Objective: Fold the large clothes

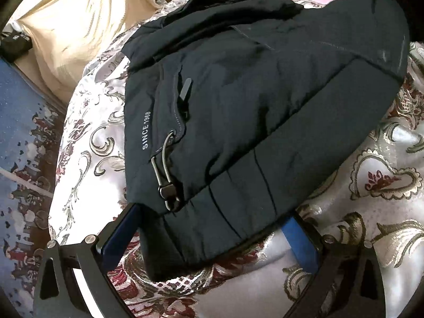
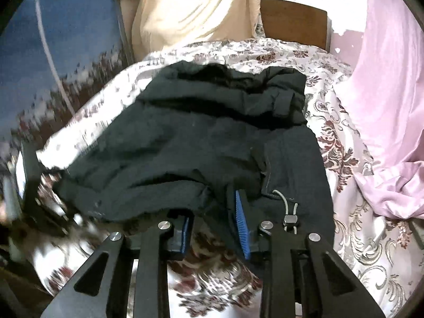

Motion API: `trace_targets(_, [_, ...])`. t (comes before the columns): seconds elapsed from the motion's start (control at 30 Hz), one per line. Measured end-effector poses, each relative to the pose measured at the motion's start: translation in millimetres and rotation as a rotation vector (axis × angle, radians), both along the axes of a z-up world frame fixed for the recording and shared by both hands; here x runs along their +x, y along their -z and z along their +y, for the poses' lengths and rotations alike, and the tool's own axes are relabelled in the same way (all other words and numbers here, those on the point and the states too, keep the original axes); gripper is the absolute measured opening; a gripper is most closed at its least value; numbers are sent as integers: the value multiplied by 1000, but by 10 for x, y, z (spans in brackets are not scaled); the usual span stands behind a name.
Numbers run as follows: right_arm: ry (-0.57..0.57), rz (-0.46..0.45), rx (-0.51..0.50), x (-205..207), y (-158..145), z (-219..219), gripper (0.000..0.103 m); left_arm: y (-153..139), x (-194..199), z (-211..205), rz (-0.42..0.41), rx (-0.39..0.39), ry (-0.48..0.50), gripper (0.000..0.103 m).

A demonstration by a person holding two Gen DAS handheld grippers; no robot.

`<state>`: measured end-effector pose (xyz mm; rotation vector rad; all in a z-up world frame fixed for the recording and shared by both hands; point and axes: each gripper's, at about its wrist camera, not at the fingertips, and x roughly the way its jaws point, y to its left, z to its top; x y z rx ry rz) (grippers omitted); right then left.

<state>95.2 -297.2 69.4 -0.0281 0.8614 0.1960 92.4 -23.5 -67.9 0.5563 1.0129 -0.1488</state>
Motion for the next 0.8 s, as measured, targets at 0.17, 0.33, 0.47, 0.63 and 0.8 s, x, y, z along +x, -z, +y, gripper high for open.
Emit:
trace_targets(0.17, [-5,-13,-18,-24,16,37,25,-33,52,125,-33,18,-87,78])
trace_targets(0.33, [10,-14,-7,-157,76,-24,21,-161,17,227,-75,-56,-90,48])
trace_targets(0.47, [31,-29,14,-200,59,-78,13,-357,40,399,-126,-176,-126,25])
trace_targets(0.63, [41,-57,32,-222,33,-91,6,-461,19,443,-175,-232,-128,17])
trace_targets(0.8, [20,-17,11,-287,213,-72,6,-430,46,441,-164,-246,-126,16])
